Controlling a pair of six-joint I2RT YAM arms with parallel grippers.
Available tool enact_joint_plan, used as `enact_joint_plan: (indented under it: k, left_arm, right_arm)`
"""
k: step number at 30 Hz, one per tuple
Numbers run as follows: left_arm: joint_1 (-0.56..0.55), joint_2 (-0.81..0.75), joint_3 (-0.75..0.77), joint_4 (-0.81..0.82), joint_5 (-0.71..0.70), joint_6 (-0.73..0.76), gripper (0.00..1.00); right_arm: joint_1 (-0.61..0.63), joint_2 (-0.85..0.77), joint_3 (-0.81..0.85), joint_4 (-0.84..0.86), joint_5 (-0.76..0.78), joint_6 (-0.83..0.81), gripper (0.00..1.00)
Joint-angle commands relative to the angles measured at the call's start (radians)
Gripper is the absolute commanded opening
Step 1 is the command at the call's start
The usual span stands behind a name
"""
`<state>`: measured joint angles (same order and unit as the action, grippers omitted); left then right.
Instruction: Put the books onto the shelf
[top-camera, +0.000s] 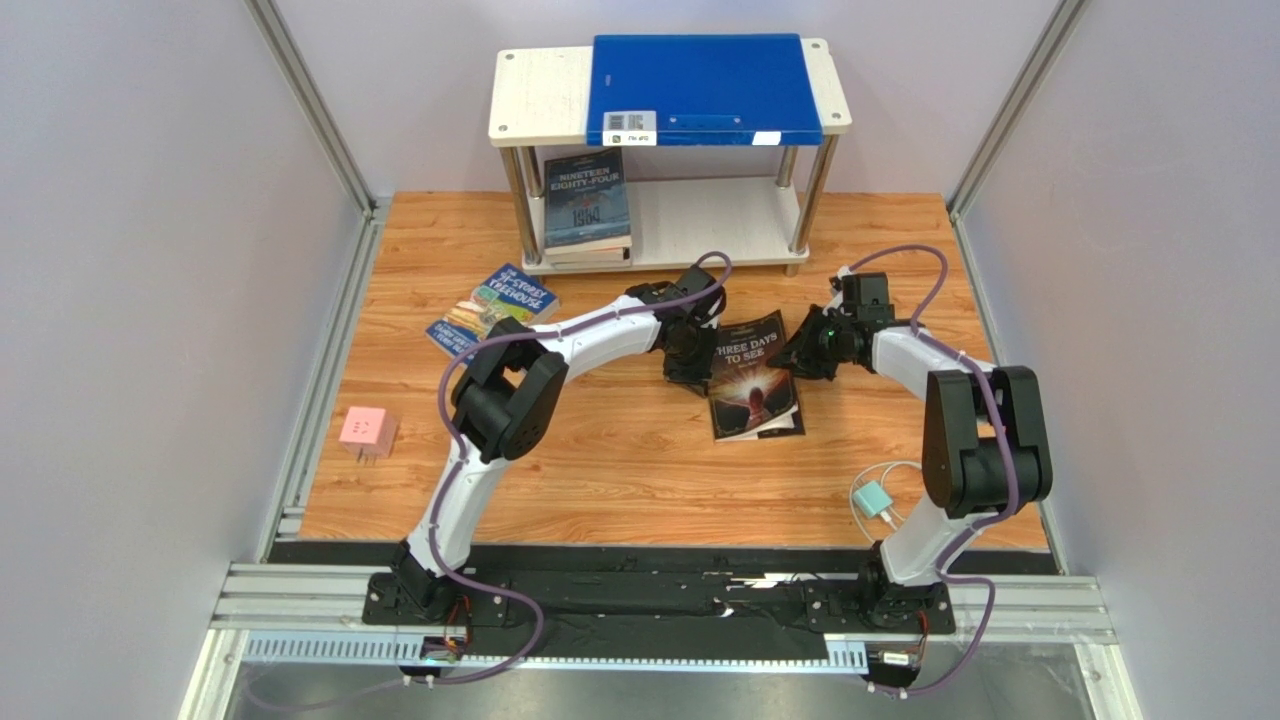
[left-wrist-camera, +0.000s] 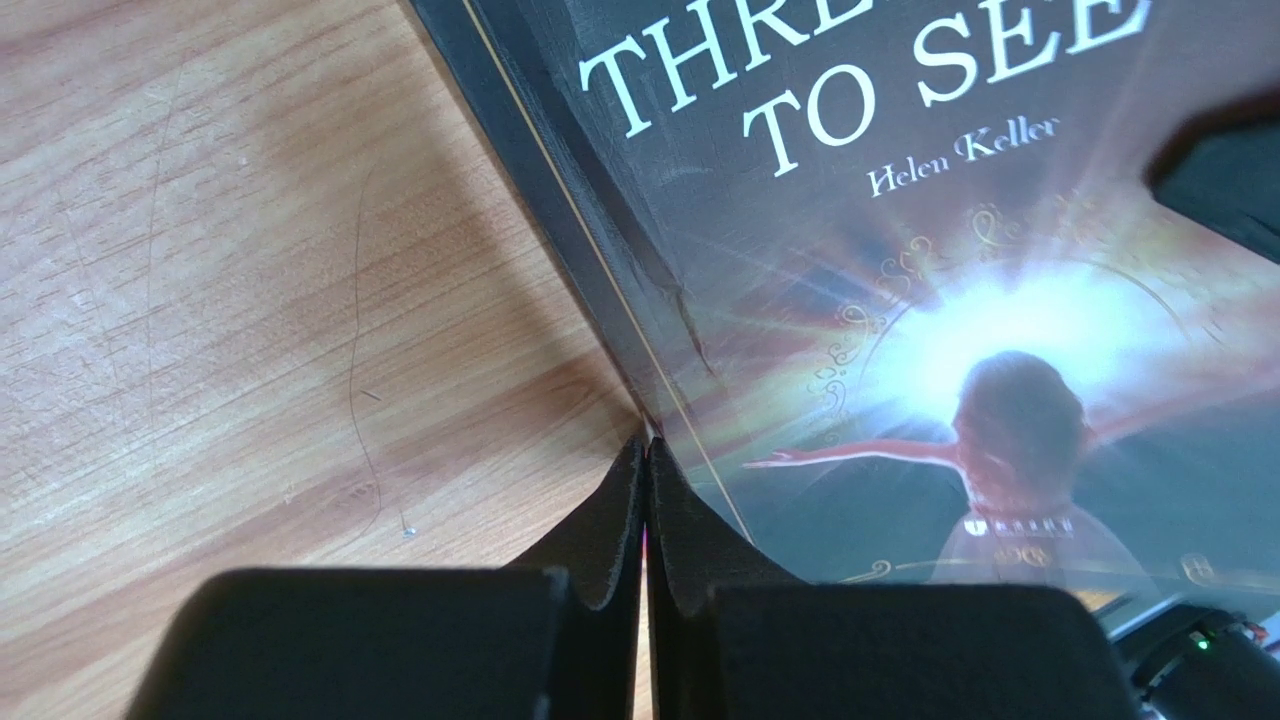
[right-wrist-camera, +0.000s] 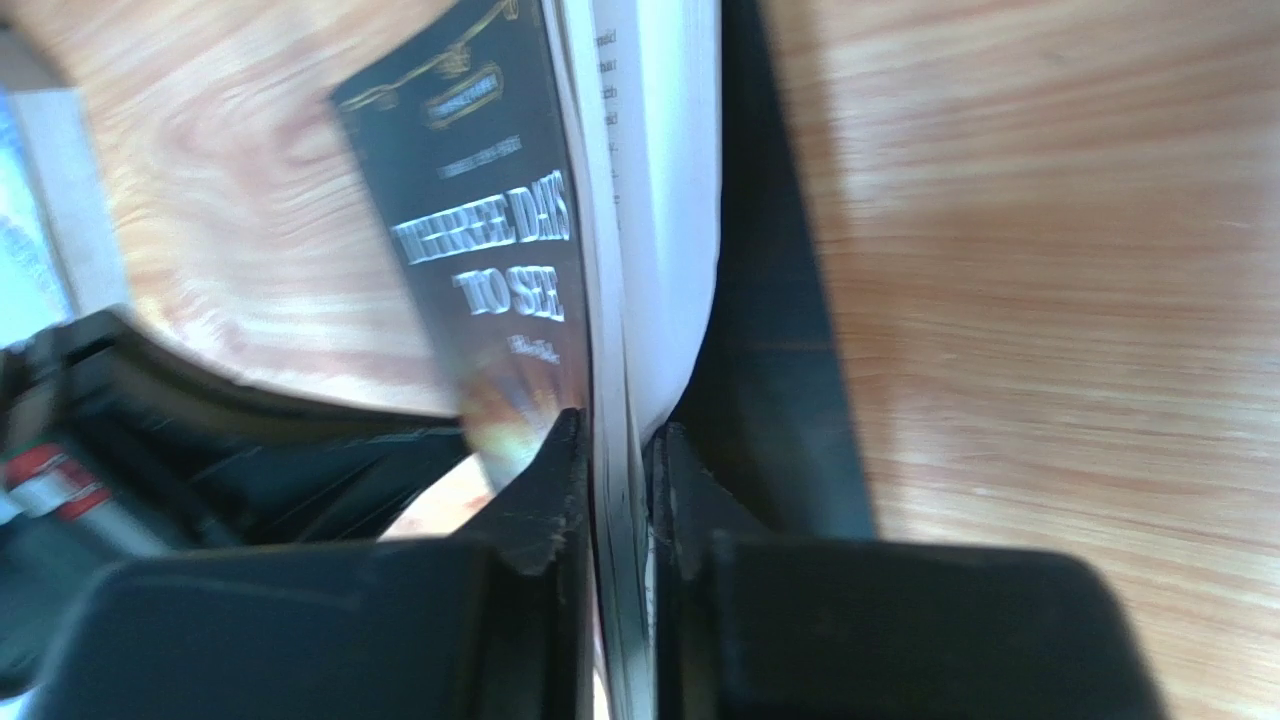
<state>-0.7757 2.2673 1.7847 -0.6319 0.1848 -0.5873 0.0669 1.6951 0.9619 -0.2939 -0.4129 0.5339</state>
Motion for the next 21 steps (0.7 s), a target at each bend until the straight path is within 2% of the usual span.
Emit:
enact_joint_plan:
  k: [1,3,4,5,6,7,9,13,15,16,18,20,21]
  left_arm:
    - [-0.025,-0.040,-0.027,0.025,-0.059,-0.002,0.00]
    - [-0.027,-0.077,-0.066,0.023,-0.093,0.013,0.02]
    - [-0.025,-0.134,-0.121,0.026,-0.140,0.018,0.08]
    - [-0.027,-0.172,-0.152,0.037,-0.163,0.026,0.19]
    - [-0.025,-0.252,-0.189,0.044,-0.182,0.032,0.48]
    - [-0.025,-0.297,-0.262,0.050,-0.235,0.033,0.57]
    - [-0.025,-0.392,-0.342,0.096,-0.255,0.049,0.68]
    - [-0.023,-0.659,-0.543,0.178,-0.252,0.052,0.73]
    - [-0.019,-0.794,-0.625,0.276,-0.220,0.041,0.77]
    - [-0.017,-0.839,-0.716,0.326,-0.205,0.032,0.79]
    - [0.005,-0.975,-0.807,0.486,-0.150,-0.008,0.86]
    - [0.019,-1.052,-0.928,0.636,-0.121,-0.032,0.99]
    - [0.026,-1.106,-0.958,0.688,-0.105,-0.037,1.00]
  right_arm:
    - [0.025,-0.045,0.003,0.029,-0.119,0.026,0.02]
    - [0.025,-0.052,-0.003,0.041,-0.128,0.034,0.00]
    - [0.025,-0.060,-0.006,0.067,-0.148,0.035,0.00]
    - [0.025,-0.066,-0.011,0.082,-0.159,0.041,0.00]
    - [0.025,-0.072,-0.012,0.096,-0.171,0.050,0.00]
    - [0.025,-0.081,-0.012,0.125,-0.197,0.057,0.00]
    - [0.024,-0.094,-0.011,0.150,-0.225,0.064,0.00]
    - [0.024,-0.149,-0.032,0.278,-0.318,0.113,0.00]
    - [0.027,-0.193,-0.044,0.327,-0.329,0.141,0.00]
    - [0.027,-0.205,-0.052,0.378,-0.357,0.170,0.00]
    - [0.027,-0.236,-0.077,0.438,-0.389,0.205,0.00]
    - [0.027,-0.252,-0.100,0.531,-0.429,0.265,0.00]
    - [0.028,-0.264,-0.109,0.567,-0.443,0.293,0.00]
